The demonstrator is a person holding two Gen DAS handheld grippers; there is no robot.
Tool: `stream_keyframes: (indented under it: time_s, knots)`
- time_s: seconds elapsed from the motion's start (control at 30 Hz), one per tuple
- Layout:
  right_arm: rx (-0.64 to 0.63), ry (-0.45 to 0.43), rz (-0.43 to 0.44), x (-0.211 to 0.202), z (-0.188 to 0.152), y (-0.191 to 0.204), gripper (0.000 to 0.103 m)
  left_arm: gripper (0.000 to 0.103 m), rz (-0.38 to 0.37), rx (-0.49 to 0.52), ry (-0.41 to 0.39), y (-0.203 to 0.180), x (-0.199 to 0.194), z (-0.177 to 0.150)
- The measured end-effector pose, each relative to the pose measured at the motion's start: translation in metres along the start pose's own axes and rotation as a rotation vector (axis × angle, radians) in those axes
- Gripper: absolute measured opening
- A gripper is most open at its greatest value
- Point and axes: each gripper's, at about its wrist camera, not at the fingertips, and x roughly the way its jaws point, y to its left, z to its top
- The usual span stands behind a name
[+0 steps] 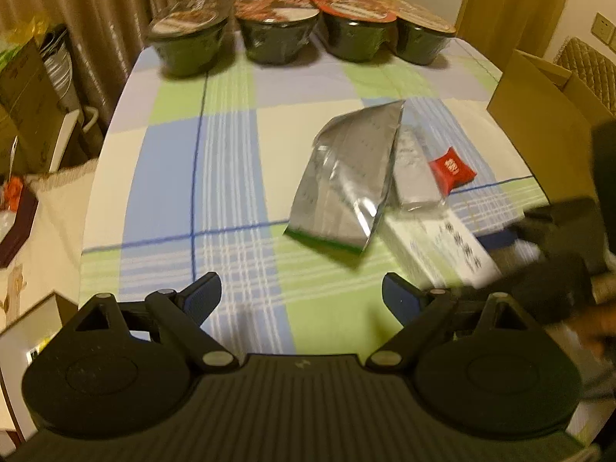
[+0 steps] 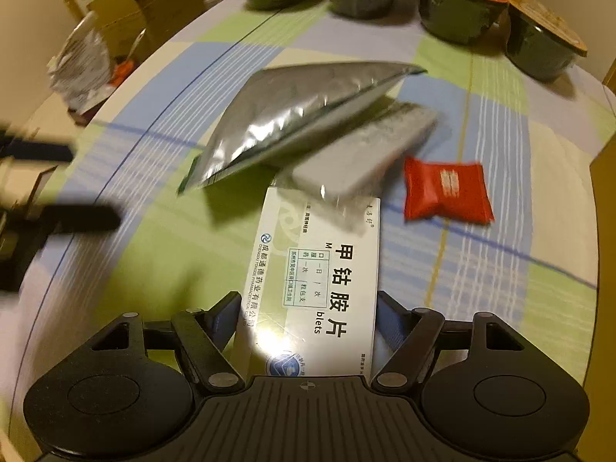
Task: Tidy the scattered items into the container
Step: 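Withdraw both tools from the box back toward the table items, then grasp the foil bag with the left tool while the right tool grasps the white tablet box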
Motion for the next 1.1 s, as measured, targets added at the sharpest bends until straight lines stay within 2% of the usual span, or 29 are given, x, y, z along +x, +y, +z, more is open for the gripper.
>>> stream_keyframes:
  time_s: [0.27,0.47,0.63,0.83,1.1]
  knots:
    - [-0.002,0.014,-0.001,-0.025,-0.047,-0.022,0.075,0.088,-0.037,0.132,0.001,-0.018,0.027,0.037]
    - [0.050,-0.008,-0.006,-0.031,-0.052,-0.034,0.075,0.088,-0.061,0.224,0.034,-0.026,0.059,0.061]
    - [0.057,-0.033,-0.013,-0.036,-0.039,-0.044,0.075,0.088,-0.080,0.290,0.068,-0.033,0.082,0.074]
    - [0.045,-0.083,-0.026,-0.038,-0.007,-0.057,0.074,0.088,-0.109,0.308,0.116,-0.034,0.103,0.085]
    - [-0.031,-0.013,-0.032,-0.022,0.014,-0.057,0.074,0.087,-0.130,0.341,0.182,-0.042,0.125,0.099]
